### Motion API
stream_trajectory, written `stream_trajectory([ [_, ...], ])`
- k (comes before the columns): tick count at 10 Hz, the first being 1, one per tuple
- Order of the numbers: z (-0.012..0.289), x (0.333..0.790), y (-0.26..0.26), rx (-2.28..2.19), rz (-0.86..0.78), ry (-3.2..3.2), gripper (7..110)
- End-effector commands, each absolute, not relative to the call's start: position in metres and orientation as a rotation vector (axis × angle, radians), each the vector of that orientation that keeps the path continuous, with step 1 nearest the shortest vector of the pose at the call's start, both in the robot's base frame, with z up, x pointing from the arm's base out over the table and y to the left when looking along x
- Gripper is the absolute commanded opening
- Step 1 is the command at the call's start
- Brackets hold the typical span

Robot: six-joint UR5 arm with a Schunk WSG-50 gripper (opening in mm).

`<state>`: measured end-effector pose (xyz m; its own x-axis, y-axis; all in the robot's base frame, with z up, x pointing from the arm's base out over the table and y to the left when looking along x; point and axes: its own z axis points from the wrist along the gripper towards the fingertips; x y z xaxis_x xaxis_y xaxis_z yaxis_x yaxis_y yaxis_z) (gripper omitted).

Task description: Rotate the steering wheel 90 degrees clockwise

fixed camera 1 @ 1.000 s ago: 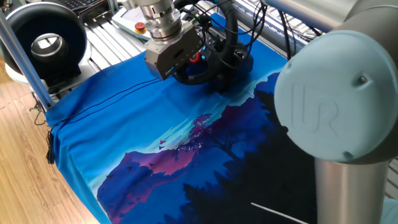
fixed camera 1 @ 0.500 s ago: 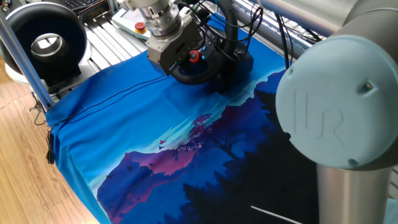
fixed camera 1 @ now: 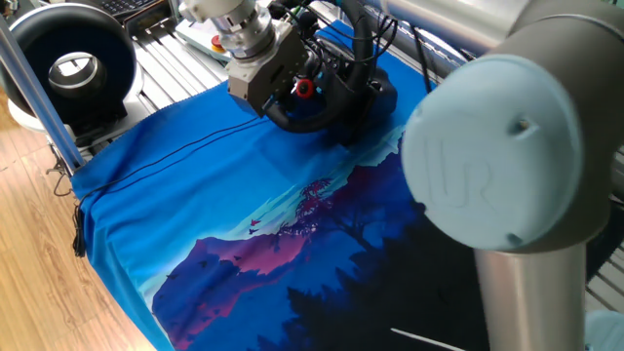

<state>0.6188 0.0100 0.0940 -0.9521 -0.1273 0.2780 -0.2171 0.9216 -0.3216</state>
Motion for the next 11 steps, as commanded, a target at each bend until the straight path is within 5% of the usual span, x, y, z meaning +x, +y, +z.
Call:
stream_trajectory([
  [1, 0.090, 0.619, 0.007, 0.256, 0.523, -2.799, 7],
  [6, 0.081, 0.653, 0.017, 0.193, 0.491, -2.956, 7],
  [11, 0.097, 0.688, -0.002, 0.267, 0.689, -3.091, 7],
])
